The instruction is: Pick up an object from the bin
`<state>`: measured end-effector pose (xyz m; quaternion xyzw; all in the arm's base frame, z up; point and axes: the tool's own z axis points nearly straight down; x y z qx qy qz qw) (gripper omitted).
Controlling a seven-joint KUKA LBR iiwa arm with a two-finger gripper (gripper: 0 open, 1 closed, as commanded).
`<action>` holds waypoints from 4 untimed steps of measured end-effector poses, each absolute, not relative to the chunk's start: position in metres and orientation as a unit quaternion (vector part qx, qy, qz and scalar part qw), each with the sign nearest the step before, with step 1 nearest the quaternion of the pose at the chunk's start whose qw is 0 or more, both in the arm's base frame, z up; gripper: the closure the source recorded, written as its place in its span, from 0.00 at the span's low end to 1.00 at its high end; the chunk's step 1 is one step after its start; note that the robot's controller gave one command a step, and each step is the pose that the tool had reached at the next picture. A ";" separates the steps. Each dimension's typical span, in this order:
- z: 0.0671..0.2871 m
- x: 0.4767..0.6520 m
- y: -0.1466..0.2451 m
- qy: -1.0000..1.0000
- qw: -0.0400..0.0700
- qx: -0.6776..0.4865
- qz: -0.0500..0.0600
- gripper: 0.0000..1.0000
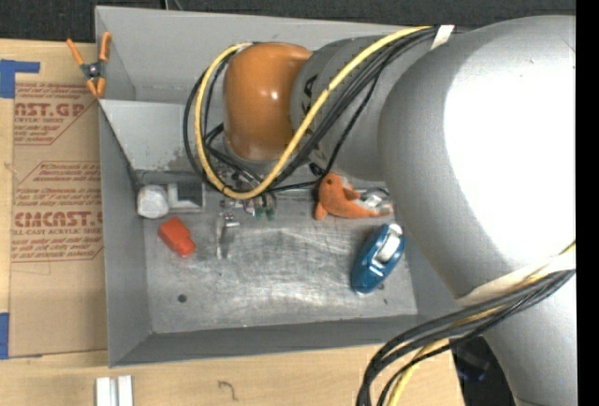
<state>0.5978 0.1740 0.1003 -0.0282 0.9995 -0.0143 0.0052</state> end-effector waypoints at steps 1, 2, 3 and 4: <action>0.100 0.597 0.173 1.000 0.004 -0.027 -0.013 0.00; 0.070 0.571 0.240 0.996 0.001 -0.087 -0.001 1.00; 0.070 0.571 0.240 0.996 0.001 -0.087 -0.001 1.00; 0.075 0.570 0.240 0.996 -0.001 -0.087 -0.001 1.00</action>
Offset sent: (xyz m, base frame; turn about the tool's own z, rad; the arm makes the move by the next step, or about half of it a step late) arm -0.0274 0.0673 -0.0303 -0.1190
